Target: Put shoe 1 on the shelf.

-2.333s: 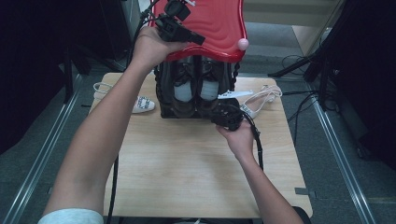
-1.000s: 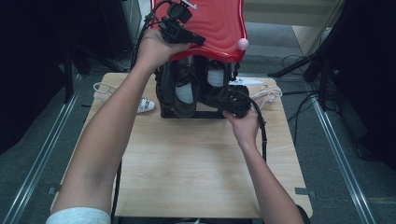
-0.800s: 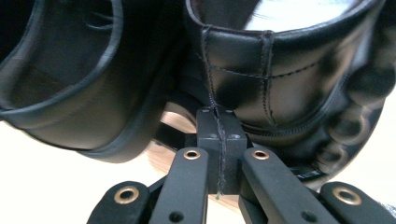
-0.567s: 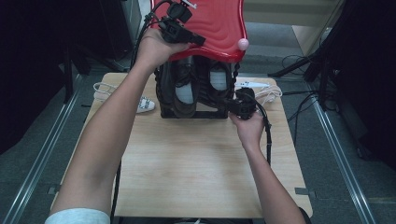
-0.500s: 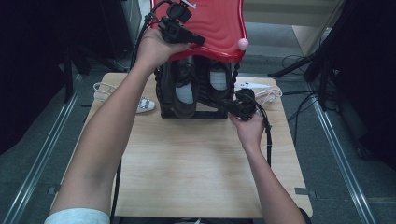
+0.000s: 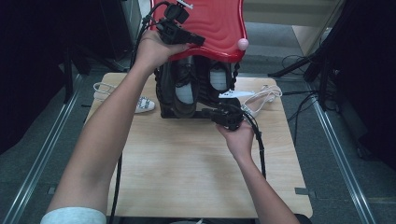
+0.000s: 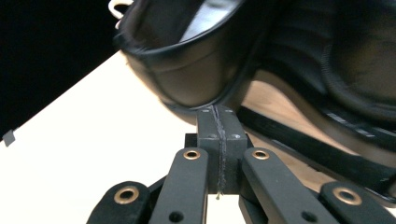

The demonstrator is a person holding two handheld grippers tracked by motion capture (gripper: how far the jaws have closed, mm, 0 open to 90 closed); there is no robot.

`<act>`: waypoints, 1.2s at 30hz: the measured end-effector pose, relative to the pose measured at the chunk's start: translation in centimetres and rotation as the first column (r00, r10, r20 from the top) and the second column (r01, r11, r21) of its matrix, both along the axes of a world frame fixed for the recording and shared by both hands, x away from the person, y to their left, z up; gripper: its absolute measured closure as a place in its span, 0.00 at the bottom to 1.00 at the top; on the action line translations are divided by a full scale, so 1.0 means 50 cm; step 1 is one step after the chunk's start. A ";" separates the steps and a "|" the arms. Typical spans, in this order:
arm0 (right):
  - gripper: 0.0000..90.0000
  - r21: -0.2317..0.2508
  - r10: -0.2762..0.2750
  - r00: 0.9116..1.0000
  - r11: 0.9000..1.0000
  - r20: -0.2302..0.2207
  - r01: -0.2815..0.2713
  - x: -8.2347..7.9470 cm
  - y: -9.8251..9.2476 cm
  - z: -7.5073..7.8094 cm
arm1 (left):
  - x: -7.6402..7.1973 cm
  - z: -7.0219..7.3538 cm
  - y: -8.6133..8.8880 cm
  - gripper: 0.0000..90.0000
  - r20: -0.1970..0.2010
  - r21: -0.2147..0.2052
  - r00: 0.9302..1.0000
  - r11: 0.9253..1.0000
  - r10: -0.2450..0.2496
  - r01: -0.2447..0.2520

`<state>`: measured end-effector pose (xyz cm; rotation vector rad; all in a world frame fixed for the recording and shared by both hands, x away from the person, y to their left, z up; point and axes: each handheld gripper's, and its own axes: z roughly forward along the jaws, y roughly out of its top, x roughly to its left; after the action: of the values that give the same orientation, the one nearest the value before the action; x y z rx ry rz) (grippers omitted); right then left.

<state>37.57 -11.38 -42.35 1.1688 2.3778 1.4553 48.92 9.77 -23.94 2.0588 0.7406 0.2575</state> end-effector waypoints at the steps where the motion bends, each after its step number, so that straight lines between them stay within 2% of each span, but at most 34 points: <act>1: 1.00 0.002 0.003 1.000 1.000 0.003 -0.003 -0.003 0.004 -0.002 | -0.001 0.000 -0.001 1.00 0.007 0.002 1.000 1.000 0.000 0.000; 9: 1.00 -0.009 0.045 0.999 0.999 -0.004 -0.045 -0.015 0.049 -0.017 | 0.000 -0.002 0.002 1.00 0.006 -0.007 1.000 1.000 0.000 0.000; 13: 1.00 0.019 0.063 0.998 0.998 -0.010 -0.063 -0.015 0.071 -0.014 | -0.001 -0.002 0.002 1.00 0.008 -0.008 1.000 1.000 0.004 -0.004; 18: 1.00 0.015 0.076 0.997 0.997 0.006 -0.076 -0.006 0.094 -0.006 | -0.001 -0.003 0.001 1.00 0.007 -0.013 1.000 1.000 0.009 -0.009; 20: 1.00 0.036 0.093 0.996 0.995 -0.001 -0.093 -0.001 0.097 -0.002 | -0.001 -0.003 0.002 1.00 0.006 -0.013 1.000 1.000 0.007 -0.007; 22: 1.00 0.021 0.094 0.996 0.995 0.009 -0.094 -0.002 0.100 0.000 | -0.001 -0.003 0.002 1.00 0.007 -0.011 1.000 1.000 0.006 -0.006; 23: 1.00 -0.009 0.093 0.995 0.996 0.020 -0.093 -0.004 0.104 0.005 | -0.001 -0.003 0.003 1.00 0.003 -0.016 1.000 1.000 0.012 -0.012; 27: 1.00 -0.011 0.104 0.995 0.995 0.012 -0.104 0.002 0.099 0.004 | -0.001 -0.004 0.004 1.00 0.001 -0.024 1.000 1.000 0.015 -0.015; 31: 1.00 -0.019 0.079 0.997 0.997 0.022 -0.078 0.005 0.095 0.007 | 0.000 -0.004 0.004 1.00 -0.001 -0.023 1.000 1.000 0.012 -0.012; 33: 1.00 -0.003 0.077 0.997 0.997 0.015 -0.077 0.012 0.095 0.010 | 0.000 -0.004 0.004 1.00 -0.002 -0.024 1.000 1.000 0.013 -0.013; 35: 1.00 -0.006 0.079 0.997 0.997 0.016 -0.079 0.013 0.097 0.013 | 0.000 -0.004 0.004 1.00 -0.002 -0.024 1.000 1.000 0.013 -0.013; 36: 1.00 -0.031 0.076 0.996 0.997 0.038 -0.075 0.014 0.106 0.019 | -0.001 -0.004 0.005 1.00 -0.001 -0.025 1.000 1.000 0.014 -0.014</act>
<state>38.29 -6.07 -41.40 1.0451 2.4331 1.4453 48.86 10.02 -24.14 2.0307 0.7556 0.2543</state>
